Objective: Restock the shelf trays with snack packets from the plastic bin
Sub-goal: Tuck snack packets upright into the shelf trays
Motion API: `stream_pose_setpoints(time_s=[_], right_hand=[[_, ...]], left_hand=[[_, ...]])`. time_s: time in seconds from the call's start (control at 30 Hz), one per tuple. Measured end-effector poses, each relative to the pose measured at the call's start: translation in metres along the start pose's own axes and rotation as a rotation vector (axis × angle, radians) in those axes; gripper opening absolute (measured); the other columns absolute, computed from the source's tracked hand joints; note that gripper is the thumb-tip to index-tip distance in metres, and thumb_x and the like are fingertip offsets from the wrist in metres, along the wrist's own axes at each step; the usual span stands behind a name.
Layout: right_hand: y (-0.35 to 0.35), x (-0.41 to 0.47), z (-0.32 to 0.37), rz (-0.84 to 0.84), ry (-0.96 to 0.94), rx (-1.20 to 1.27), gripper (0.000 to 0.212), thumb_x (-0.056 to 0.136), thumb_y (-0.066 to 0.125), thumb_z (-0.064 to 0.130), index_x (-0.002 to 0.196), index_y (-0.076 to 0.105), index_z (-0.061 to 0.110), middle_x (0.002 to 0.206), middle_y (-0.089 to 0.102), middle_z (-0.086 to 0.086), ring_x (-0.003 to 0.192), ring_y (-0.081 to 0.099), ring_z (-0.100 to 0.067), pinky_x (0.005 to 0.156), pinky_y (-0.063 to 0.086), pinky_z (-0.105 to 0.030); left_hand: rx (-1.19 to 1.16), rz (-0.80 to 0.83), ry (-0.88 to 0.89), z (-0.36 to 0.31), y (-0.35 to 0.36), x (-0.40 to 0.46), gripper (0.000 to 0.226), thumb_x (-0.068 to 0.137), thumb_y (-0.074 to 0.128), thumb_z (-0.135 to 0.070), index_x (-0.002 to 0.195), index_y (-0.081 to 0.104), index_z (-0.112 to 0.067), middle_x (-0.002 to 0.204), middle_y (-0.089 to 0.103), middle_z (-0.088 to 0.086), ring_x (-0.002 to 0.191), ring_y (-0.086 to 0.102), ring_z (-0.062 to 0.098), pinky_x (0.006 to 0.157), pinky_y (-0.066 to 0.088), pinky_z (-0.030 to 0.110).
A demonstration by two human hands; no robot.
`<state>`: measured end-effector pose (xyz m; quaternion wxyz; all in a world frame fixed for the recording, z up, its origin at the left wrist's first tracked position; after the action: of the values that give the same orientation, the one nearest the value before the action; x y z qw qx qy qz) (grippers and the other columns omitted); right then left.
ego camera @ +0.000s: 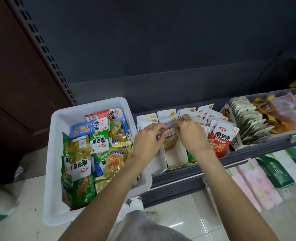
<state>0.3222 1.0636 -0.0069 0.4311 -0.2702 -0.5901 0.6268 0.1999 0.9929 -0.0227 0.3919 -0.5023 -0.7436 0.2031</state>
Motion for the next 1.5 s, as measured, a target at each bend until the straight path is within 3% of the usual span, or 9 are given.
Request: stream_pose_setpoints(time_s=[0.13, 0.27, 0.6, 0.7, 0.83, 1.0, 1.13, 1.3, 1.5], right_hand=[[-0.033, -0.018, 0.02, -0.323, -0.103, 0.147, 0.016, 0.085, 0.066, 0.008, 0.101, 0.068, 0.008, 0.104, 0.063, -0.009, 0.069, 0.065, -0.024, 0.054, 0.049, -0.027], [-0.03, -0.035, 0.067, -0.252, -0.313, 0.38, 0.017, 0.089, 0.057, 0.012, 0.103, 0.068, 0.015, 0.102, 0.062, 0.0, 0.077, 0.063, -0.016, 0.058, 0.051, -0.027], [0.073, -0.046, 0.165, 0.406, -0.556, 0.175, 0.031, 0.091, 0.059, 0.027, 0.12, 0.057, 0.017, 0.118, 0.063, -0.003, 0.103, 0.061, -0.025, 0.079, 0.05, -0.036], [0.093, -0.051, 0.171, 0.54, -0.506, 0.043, 0.047, 0.087, 0.066, 0.026, 0.128, 0.048, 0.013, 0.116, 0.061, -0.007, 0.099, 0.062, -0.029, 0.072, 0.048, -0.033], [0.092, -0.045, 0.167, 0.602, -0.319, 0.285, 0.015, 0.09, 0.062, 0.017, 0.103, 0.066, 0.014, 0.106, 0.067, -0.003, 0.097, 0.062, -0.022, 0.078, 0.048, -0.028], [0.034, -0.048, 0.149, 0.067, -0.228, 0.525, 0.005, 0.087, 0.063, 0.015, 0.085, 0.068, 0.015, 0.086, 0.066, 0.002, 0.07, 0.057, -0.008, 0.06, 0.044, -0.02], [0.019, -0.082, 0.158, -0.251, -0.616, 0.473, 0.005, 0.086, 0.067, 0.015, 0.082, 0.068, 0.013, 0.083, 0.061, 0.0, 0.077, 0.057, -0.014, 0.067, 0.046, -0.02], [0.034, -0.091, 0.145, -0.204, -0.629, 0.513, 0.014, 0.087, 0.067, 0.025, 0.09, 0.071, 0.013, 0.089, 0.064, 0.0, 0.082, 0.057, -0.017, 0.075, 0.047, -0.029], [0.013, -0.083, 0.105, -0.174, -0.358, 0.739, 0.032, 0.093, 0.055, 0.038, 0.108, 0.068, 0.014, 0.103, 0.064, 0.001, 0.095, 0.057, -0.009, 0.082, 0.048, -0.023]], left_hand=[[0.04, -0.221, 0.067, 0.005, -0.034, -0.012, 0.023, 0.092, 0.049, -0.029, 0.1, 0.068, -0.018, 0.091, 0.069, -0.006, 0.078, 0.062, 0.006, 0.064, 0.05, 0.02], [0.088, -0.388, 0.038, 0.039, -0.079, -0.049, 0.021, 0.088, 0.052, -0.022, 0.092, 0.07, -0.012, 0.078, 0.065, -0.006, 0.069, 0.053, 0.004, 0.062, 0.04, 0.011], [0.362, 0.418, -0.334, 0.124, -0.089, -0.122, 0.044, 0.075, 0.072, -0.037, 0.116, 0.061, -0.025, 0.116, 0.061, -0.004, 0.112, 0.05, 0.018, 0.092, 0.041, 0.029], [0.35, 0.448, -0.407, 0.126, -0.085, -0.129, 0.037, 0.078, 0.067, -0.043, 0.111, 0.062, -0.026, 0.108, 0.062, -0.008, 0.105, 0.055, 0.013, 0.086, 0.045, 0.028], [0.272, 0.333, -0.594, 0.128, -0.096, -0.136, 0.022, 0.086, 0.055, -0.051, 0.083, 0.062, -0.03, 0.077, 0.068, -0.013, 0.073, 0.063, 0.005, 0.065, 0.051, 0.025], [-0.55, 0.117, -1.011, 0.107, -0.107, -0.142, 0.043, 0.09, 0.044, -0.055, 0.089, 0.069, -0.02, 0.079, 0.074, 0.0, 0.071, 0.071, 0.014, 0.065, 0.056, 0.025], [-0.996, -0.083, -0.926, 0.08, -0.097, -0.126, 0.028, 0.088, 0.055, -0.035, 0.107, 0.064, -0.016, 0.092, 0.073, 0.003, 0.085, 0.07, 0.019, 0.064, 0.055, 0.022], [-0.973, -0.185, -0.761, 0.072, -0.093, -0.11, 0.023, 0.09, 0.057, -0.004, 0.113, 0.059, -0.007, 0.096, 0.067, 0.023, 0.083, 0.063, 0.024, 0.067, 0.054, 0.029], [-0.791, -0.148, -0.612, 0.058, -0.09, -0.095, 0.017, 0.089, 0.06, -0.006, 0.1, 0.06, -0.019, 0.08, 0.073, 0.002, 0.077, 0.069, 0.022, 0.073, 0.054, 0.041]])
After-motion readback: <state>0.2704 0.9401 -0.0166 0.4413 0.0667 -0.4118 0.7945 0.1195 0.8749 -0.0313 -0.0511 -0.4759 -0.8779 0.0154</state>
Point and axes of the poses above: each hand's wrist, its own x-axis towards the middle knuckle, its own y-axis out of the palm, z = x × y, the point moved 4 cm from there along x, towards the middle knuckle
